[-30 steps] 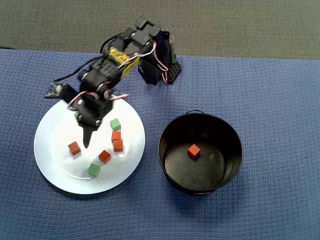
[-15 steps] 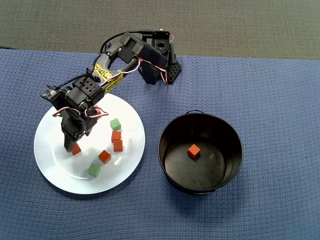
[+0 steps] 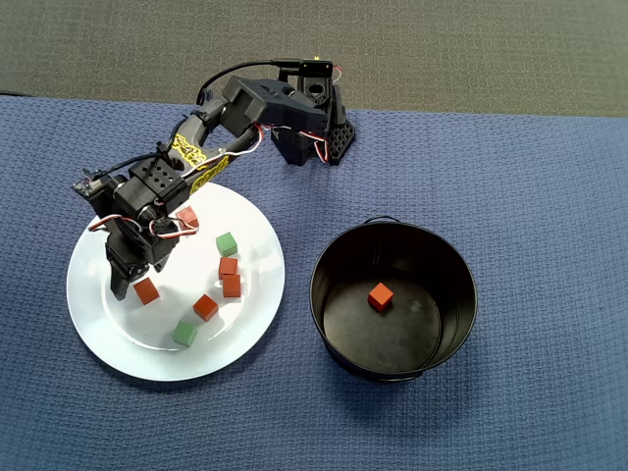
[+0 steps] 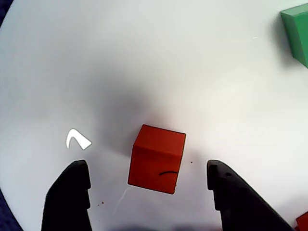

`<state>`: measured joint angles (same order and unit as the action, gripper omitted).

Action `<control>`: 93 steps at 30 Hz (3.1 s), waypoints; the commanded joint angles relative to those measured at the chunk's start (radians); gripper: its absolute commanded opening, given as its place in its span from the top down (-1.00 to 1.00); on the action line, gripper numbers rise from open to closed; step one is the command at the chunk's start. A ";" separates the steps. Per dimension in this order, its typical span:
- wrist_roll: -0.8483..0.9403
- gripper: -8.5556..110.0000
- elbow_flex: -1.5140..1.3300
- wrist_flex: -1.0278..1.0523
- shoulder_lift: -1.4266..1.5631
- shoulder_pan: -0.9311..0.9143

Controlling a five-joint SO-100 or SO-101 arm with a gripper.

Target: Pick up the red cubes from the white plate and place them in the black recipient

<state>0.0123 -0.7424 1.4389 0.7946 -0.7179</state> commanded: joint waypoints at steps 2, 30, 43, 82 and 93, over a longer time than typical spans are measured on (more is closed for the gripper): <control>-0.005 0.45 0.097 0.034 -0.009 0.002; 0.060 0.55 0.232 0.051 -0.121 0.066; 0.028 0.58 0.225 0.048 -0.127 0.012; 0.020 0.86 0.241 0.049 -0.143 0.031; 0.021 0.86 0.114 0.028 0.253 -0.035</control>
<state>0.0307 -0.6105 1.4772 0.7977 -0.7332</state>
